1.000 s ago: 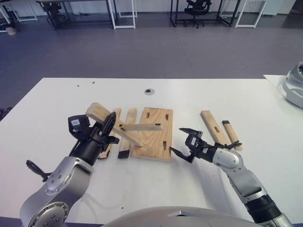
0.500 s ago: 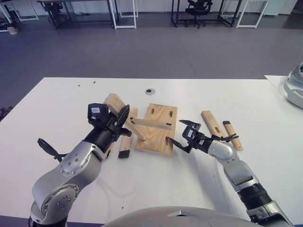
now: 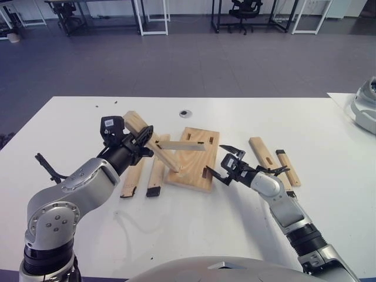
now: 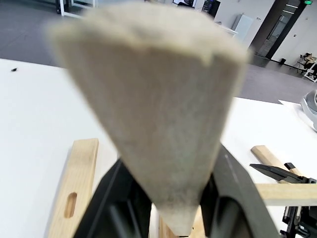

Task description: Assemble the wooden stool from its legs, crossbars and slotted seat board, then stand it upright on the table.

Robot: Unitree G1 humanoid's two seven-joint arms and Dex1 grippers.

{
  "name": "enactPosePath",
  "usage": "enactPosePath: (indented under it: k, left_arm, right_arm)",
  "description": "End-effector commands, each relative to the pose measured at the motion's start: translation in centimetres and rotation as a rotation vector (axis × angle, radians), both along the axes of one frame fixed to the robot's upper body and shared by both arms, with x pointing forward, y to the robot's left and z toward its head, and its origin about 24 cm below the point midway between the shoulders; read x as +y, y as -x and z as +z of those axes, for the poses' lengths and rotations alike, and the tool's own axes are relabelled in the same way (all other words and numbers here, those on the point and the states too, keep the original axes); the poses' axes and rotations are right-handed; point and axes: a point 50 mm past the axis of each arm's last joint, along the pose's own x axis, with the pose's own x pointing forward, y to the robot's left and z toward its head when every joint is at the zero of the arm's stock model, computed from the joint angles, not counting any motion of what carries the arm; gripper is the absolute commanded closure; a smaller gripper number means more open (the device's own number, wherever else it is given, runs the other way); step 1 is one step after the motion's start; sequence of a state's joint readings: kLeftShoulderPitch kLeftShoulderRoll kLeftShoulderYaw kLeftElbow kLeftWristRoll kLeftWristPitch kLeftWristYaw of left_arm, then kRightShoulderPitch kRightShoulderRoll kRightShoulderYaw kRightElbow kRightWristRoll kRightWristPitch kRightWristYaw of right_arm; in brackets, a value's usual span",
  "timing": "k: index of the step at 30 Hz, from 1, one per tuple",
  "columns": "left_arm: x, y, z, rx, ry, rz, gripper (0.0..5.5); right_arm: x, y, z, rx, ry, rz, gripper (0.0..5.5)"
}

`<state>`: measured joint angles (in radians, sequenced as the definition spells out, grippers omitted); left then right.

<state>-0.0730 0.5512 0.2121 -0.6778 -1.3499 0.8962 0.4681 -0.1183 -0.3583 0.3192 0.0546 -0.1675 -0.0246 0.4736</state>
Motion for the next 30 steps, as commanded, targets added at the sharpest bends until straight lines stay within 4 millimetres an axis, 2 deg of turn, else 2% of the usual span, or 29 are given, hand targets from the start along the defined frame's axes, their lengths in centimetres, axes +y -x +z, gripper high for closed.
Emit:
enactPosePath:
  k: [1,4,9,13,15,20,23,30]
  left_arm:
    - [2.3,-1.4,-1.8,0.129,0.023,0.055,4.49]
    - [3.6,-1.9,-1.3,0.124,0.012,0.077,4.49]
    - [3.1,0.5,-1.5,0.175,0.048,0.076,4.49]
    - [3.3,0.1,-1.1,0.168,-0.009,0.055,4.49]
    - [2.7,-0.4,-0.9,0.142,-0.087,0.007,4.49]
    - [-0.3,-2.4,-0.4,0.052,-0.117,-0.086,4.49]
    - [-1.2,-2.2,-1.8,0.076,-0.124,-0.110,4.49]
    - [-3.0,-1.0,-4.8,0.096,-0.307,-0.253,4.49]
  right_arm:
    - [-0.4,-0.3,-0.4,0.013,0.049,-0.007,0.95]
    - [-0.6,-0.4,-0.5,0.013,0.055,-0.017,0.95]
    - [-1.1,-0.4,-0.6,0.012,0.053,-0.044,0.95]
    - [-1.0,-0.2,-0.8,0.014,0.051,-0.054,0.95]
    - [-1.0,-0.3,-0.7,0.010,0.051,-0.057,0.95]
    - [-0.8,-0.6,-0.6,0.001,0.048,-0.056,0.95]
    - [-0.7,-0.8,-0.5,-0.001,0.047,-0.052,0.95]
    - [-0.6,-0.9,-0.4,-0.003,0.048,-0.047,0.95]
